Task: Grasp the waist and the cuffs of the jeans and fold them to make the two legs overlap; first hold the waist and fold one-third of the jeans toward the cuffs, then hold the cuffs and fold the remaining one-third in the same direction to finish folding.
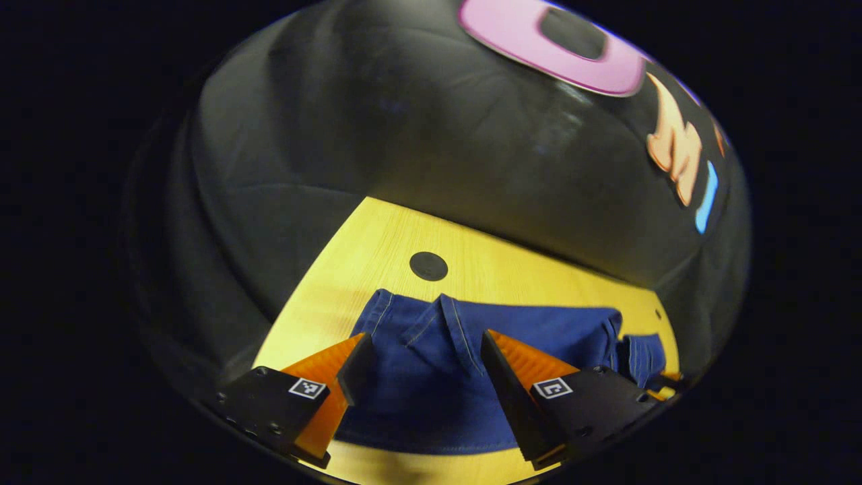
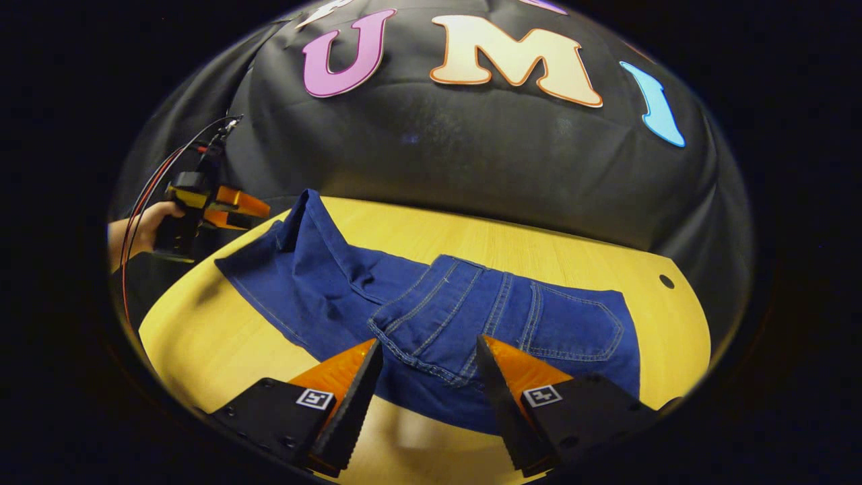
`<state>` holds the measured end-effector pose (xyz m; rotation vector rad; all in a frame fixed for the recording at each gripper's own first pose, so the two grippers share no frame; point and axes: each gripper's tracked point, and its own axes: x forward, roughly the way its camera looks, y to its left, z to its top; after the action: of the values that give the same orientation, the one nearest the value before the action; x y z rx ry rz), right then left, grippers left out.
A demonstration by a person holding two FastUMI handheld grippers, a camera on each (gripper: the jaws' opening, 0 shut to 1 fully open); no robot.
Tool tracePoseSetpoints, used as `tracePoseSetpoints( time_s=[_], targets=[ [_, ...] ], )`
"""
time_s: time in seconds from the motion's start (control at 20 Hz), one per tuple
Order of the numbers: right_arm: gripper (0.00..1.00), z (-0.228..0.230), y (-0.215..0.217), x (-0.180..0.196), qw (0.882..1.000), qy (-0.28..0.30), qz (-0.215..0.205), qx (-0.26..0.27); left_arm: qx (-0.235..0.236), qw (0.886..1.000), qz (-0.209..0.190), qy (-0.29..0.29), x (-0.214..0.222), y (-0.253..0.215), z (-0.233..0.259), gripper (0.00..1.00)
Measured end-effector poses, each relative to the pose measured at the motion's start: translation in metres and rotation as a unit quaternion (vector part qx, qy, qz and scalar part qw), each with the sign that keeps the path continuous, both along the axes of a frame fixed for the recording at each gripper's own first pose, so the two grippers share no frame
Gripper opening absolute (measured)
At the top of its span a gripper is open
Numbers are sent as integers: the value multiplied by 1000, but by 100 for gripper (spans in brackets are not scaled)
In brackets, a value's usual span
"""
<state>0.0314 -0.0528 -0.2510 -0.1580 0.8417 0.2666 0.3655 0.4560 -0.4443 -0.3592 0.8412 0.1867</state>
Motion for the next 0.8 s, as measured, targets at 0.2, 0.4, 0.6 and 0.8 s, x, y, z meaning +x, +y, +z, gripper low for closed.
tracePoseSetpoints(
  time_s=[0.2, 0.4, 0.6, 0.8],
  targets=[
    [89, 8, -14, 4, 1000, -5, -1, -19, 57, 997, -14, 51, -3, 14, -35, 96],
    [89, 13, -21, 4, 1000, -9, -12, -17, 95, 992, -29, 73, -4, 15, -37, 95],
    [89, 9, -30, -1, 1000, 0, -18, -23, 105, 989, -68, 82, -3, 7, -39, 92],
    [89, 15, -36, -7, 1000, -3, -19, -24, 80, 994, -54, 58, 6, 0, -32, 7]
  ],
)
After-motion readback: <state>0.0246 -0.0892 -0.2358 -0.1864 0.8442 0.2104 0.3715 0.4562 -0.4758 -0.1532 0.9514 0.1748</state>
